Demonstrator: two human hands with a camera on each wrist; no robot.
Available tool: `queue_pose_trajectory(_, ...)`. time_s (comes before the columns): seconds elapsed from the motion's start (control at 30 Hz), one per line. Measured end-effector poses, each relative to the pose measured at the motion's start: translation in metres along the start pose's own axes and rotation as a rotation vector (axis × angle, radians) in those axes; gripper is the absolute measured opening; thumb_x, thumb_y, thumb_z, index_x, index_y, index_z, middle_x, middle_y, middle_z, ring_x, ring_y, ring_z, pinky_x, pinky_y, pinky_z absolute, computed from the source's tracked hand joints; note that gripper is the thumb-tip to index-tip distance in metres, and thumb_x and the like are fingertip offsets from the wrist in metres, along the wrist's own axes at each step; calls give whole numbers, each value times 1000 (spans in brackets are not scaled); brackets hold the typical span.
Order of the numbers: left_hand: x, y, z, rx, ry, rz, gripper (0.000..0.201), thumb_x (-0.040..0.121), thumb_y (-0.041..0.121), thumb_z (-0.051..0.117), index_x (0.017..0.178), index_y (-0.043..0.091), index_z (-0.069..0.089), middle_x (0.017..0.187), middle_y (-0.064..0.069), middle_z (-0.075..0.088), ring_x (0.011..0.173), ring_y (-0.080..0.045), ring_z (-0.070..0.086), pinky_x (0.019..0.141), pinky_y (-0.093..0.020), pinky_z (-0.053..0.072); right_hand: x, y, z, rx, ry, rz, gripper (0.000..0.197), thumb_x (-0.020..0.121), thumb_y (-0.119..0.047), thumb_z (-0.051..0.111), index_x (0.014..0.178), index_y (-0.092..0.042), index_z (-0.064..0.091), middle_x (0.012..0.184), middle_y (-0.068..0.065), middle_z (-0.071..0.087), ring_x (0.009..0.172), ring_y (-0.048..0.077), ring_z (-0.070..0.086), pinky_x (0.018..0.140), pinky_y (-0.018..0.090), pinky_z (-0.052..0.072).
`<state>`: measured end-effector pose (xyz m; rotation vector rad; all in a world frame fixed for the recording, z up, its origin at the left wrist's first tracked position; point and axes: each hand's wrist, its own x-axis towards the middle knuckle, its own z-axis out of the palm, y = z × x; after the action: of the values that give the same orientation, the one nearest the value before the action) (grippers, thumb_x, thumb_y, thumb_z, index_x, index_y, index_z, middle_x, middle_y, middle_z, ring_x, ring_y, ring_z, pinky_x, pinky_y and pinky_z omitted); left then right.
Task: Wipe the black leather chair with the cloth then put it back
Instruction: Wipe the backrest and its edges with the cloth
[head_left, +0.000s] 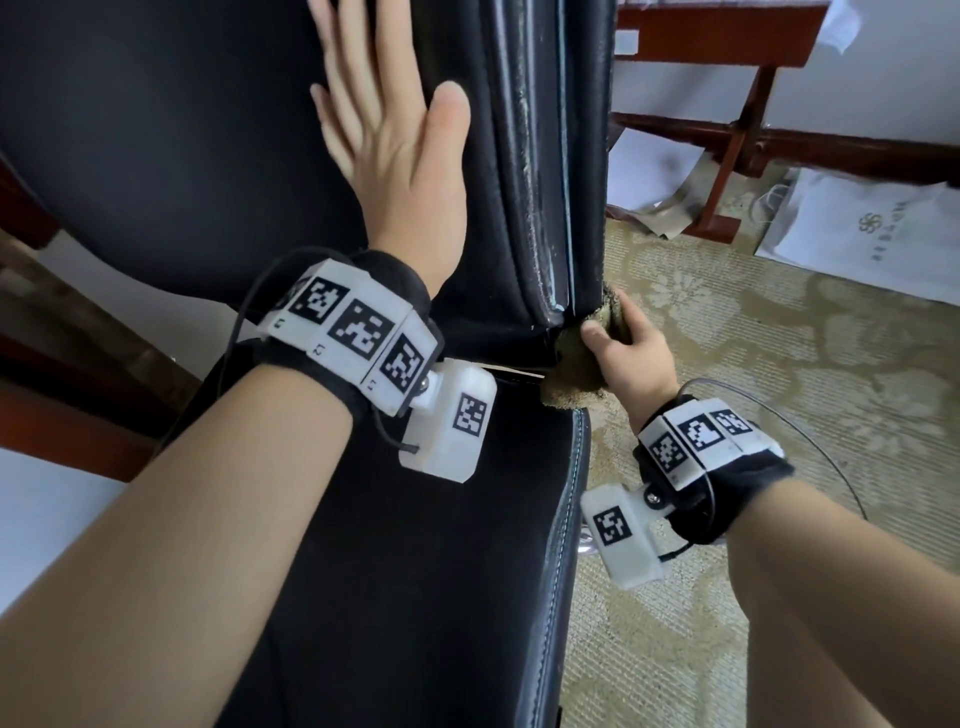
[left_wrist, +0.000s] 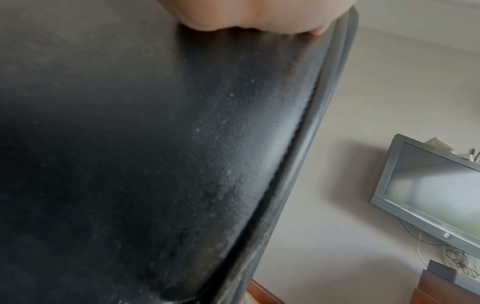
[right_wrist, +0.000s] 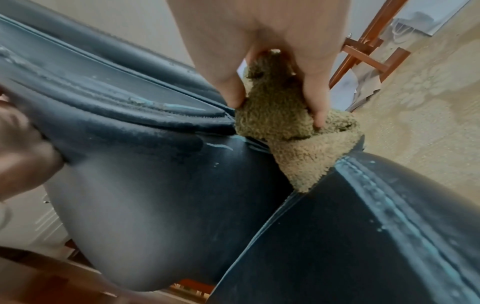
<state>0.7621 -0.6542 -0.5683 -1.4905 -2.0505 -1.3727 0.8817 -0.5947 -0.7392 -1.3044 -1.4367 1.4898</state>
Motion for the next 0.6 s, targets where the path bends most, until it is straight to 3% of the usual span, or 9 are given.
queue_pose_trajectory(0.07, -1, 0, -1, -3, -9, 11, 65, 86, 24, 26, 144, -4, 19, 152, -28, 9, 142, -38, 5, 112, -46, -5, 1, 8, 3, -12, -82, -16, 65, 83, -31, 62, 142, -31, 35, 134, 7, 50, 124, 23, 47, 108, 41, 35)
queue_pose_trajectory(0.23, 0, 1, 0, 16, -8, 7, 69, 83, 30, 22, 143, -5, 20, 152, -27, 11, 142, -38, 7, 112, -45, -5, 7, 15, 3, -159, -102, -32, 67, 87, -25, 61, 145, -24, 27, 144, 15, 34, 132, 28, 35, 112, 41, 27)
queue_pose_trajectory(0.43, -1, 2, 1, 36, -14, -15, 70, 83, 31, 21, 143, -5, 20, 152, -26, 11, 142, -38, 6, 112, -44, -5, 13, 20, -4, -261, -188, 67, 62, 86, -28, 64, 134, -1, 36, 127, 18, 50, 115, 27, 49, 104, 43, 38)
queue_pose_trajectory(0.57, -2, 4, 0, 51, -15, -26, 71, 82, 32, 20, 144, -4, 18, 152, -26, 9, 143, -37, 6, 113, -43, -5, 11, 19, -14, -255, -176, 109, 36, 89, -16, 60, 121, -7, 46, 107, 7, 54, 101, 21, 52, 97, 36, 42)
queue_pose_trajectory(0.6, -2, 4, -1, 51, -15, -28, 71, 82, 31, 20, 144, -4, 18, 152, -26, 9, 143, -37, 6, 113, -43, -5, 11, 20, -17, -239, -148, 123, 40, 89, -14, 59, 126, -7, 45, 105, 3, 51, 102, 19, 51, 97, 35, 41)
